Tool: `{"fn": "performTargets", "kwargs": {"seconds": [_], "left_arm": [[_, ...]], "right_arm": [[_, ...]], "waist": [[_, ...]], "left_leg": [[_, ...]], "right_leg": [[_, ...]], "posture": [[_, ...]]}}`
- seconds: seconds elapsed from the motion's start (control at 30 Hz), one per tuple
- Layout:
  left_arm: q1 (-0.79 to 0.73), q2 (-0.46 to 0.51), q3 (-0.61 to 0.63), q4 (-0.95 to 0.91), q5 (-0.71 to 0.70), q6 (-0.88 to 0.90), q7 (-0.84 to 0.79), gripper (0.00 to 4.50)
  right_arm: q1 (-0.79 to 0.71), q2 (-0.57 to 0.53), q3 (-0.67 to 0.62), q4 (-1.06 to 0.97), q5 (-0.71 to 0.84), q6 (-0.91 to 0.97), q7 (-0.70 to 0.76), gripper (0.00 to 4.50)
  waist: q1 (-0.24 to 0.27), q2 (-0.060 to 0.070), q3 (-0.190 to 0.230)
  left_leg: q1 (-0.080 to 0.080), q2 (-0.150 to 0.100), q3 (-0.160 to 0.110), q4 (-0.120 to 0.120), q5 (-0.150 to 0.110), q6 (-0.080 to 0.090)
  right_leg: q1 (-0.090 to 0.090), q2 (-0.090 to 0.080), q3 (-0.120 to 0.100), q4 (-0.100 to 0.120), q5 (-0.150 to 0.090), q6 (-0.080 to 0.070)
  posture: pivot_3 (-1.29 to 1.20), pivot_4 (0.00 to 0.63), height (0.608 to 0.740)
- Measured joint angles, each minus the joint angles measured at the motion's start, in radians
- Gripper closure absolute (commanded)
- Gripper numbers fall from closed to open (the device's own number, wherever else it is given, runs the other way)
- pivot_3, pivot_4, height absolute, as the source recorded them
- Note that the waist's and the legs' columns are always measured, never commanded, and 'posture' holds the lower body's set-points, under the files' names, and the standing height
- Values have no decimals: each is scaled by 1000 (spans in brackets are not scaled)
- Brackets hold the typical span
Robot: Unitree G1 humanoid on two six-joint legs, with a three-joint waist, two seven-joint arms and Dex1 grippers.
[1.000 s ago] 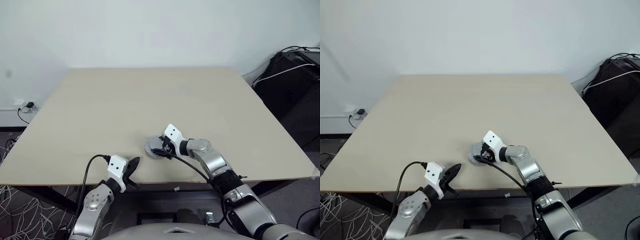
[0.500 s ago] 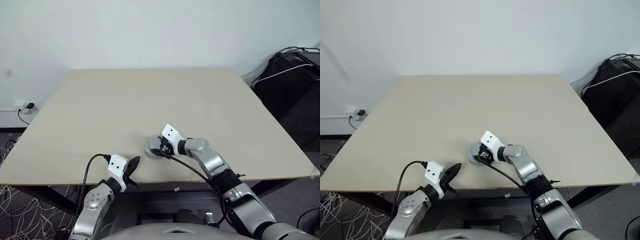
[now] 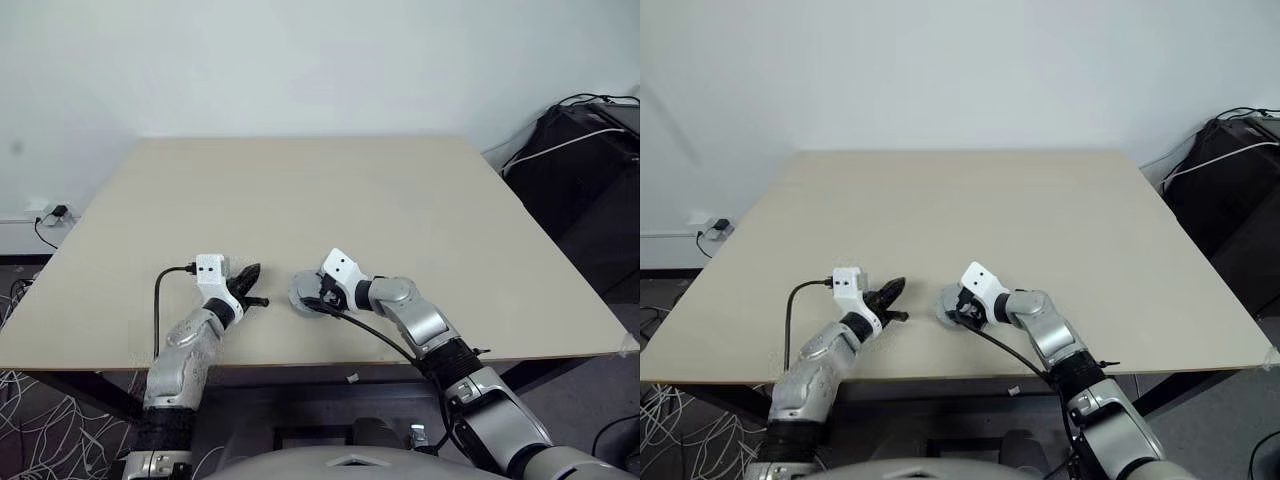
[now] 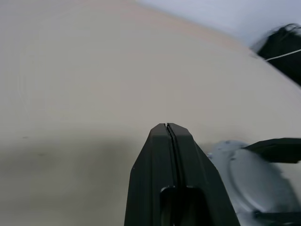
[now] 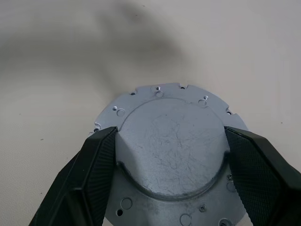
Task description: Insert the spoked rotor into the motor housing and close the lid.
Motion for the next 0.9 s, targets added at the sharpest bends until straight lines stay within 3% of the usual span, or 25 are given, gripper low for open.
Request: {"fn": "performTargets", "kwargs": {"seconds": [0.13, 0.3, 0.9], "left_arm": [[-60, 16, 10, 45, -88, 148, -63, 4500], [-133, 42, 14, 138, -98, 256, -85, 4500], [-242, 64, -33, 267, -59, 383, -141, 4500]], "right_arm": [[4, 2, 0, -6, 0, 5, -6, 1262], [15, 5, -1, -25, 0, 17, -17, 1262], [35, 5, -1, -64, 2, 39, -36, 1262]], "waist": [[-3, 0, 0], [-4, 0, 0], [-5, -1, 1]], "left_leg": [[0, 0, 0, 0, 0, 0], [0, -1, -2, 0, 0, -1], [-1, -1, -3, -1, 0, -2]], "right_leg": [[0, 0, 0, 0, 0, 0], [0, 0, 0, 0, 0, 0], [0, 0, 0, -1, 1, -3]], "posture": [[0, 0, 740], [0, 0, 740], [0, 0, 740]]}}
